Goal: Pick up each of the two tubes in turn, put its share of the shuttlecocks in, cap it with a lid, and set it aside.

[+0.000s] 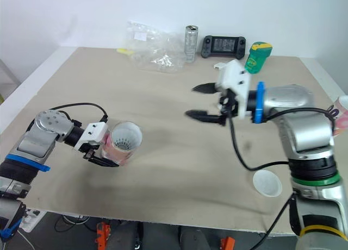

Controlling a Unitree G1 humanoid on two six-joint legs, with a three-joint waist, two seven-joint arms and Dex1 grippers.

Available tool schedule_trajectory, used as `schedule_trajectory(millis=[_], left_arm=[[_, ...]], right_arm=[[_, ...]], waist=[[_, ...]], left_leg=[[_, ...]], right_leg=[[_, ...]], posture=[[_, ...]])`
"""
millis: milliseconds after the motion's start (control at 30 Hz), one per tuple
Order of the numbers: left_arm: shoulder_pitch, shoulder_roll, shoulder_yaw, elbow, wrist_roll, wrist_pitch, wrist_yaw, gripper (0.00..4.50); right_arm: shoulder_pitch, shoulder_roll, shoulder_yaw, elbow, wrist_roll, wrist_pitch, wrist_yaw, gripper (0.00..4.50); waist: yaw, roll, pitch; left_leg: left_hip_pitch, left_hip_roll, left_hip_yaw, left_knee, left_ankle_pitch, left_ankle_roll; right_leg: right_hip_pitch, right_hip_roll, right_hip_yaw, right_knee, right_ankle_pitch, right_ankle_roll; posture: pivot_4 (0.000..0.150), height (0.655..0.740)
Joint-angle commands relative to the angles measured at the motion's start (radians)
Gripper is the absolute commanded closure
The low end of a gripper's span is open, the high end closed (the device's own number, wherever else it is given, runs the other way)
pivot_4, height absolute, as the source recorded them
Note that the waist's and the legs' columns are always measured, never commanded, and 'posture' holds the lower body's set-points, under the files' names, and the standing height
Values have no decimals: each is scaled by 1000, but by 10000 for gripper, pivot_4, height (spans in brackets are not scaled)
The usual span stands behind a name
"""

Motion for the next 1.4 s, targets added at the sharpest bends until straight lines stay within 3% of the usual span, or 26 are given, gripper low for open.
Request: schedule_trajectory(millis=[33, 433, 933, 967, 1067, 1133, 1167, 1233, 1400], left_arm=[[28, 1, -37, -7, 20, -1, -19, 15755], [41, 9, -31, -12, 27, -10, -16, 15755], [52, 19, -20, -29, 29, -1, -12, 15755], [53, 20, -19, -31, 29, 0, -12, 15755], [58, 23, -17, -39, 28, 6, -9, 15755], [62, 25, -14, -46, 26, 11, -8, 15755], [64, 25, -13, -47, 26, 12, -7, 15755], [69, 28, -12, -53, 25, 14, -8, 15755], [65, 21, -17, -48, 28, 12, -7, 15755]], right_arm=[[49, -46, -130, 172, -74, -83, -117, 8012], [31, 16, -116, 610, -173, -190, -218, 8012], [-266, 197, -21, 1120, -282, -374, -206, 8012], [-277, 202, -28, 1140, -280, -380, -205, 13198], [-288, 205, -34, 1170, -281, -403, -190, 23258], [-280, 203, -31, 1175, -284, -417, -178, 34226], [-277, 202, -33, 1177, -282, -419, -174, 35554], [-266, 197, -37, 1168, -277, -427, -163, 43914], [-229, 168, -34, 1034, -273, -424, -140, 44671]], waist=[[0, 0, 0], [-12, 1, 0], [-18, 2, 0], [-18, 2, 0], [-17, 2, 0], [-18, 2, 0], [-18, 2, 0], [-18, 2, 0], [-18, 2, 0]], left_leg=[[0, 0, 0, 0, 0, 0], [2, -1, 0, 0, 0, 0], [3, -2, 1, -1, 0, 1], [3, -2, 1, -1, 0, 1], [3, -2, 1, -1, 0, 1], [3, -2, 1, -1, 0, 0], [3, -2, 1, -1, 0, 1], [3, -2, 1, -2, 0, 1], [3, -2, 1, -2, 0, 0]], right_leg=[[0, 0, 0, 0, 0, 0], [2, 0, 1, 0, 0, 1], [2, -1, 2, 0, 0, 1], [2, -1, 2, 0, 0, 1], [2, -1, 2, 0, 0, 1], [2, -1, 2, 0, 0, 1], [2, -1, 2, 0, 0, 1], [2, -1, 2, 0, 0, 1], [2, -1, 2, 0, 0, 1]], posture=[[1500, 7236], [1500, 7236], [1500, 7236], [1500, 7236], [1500, 7236], [1500, 7236], [1500, 7236], [1500, 7236], [1500, 7236]])
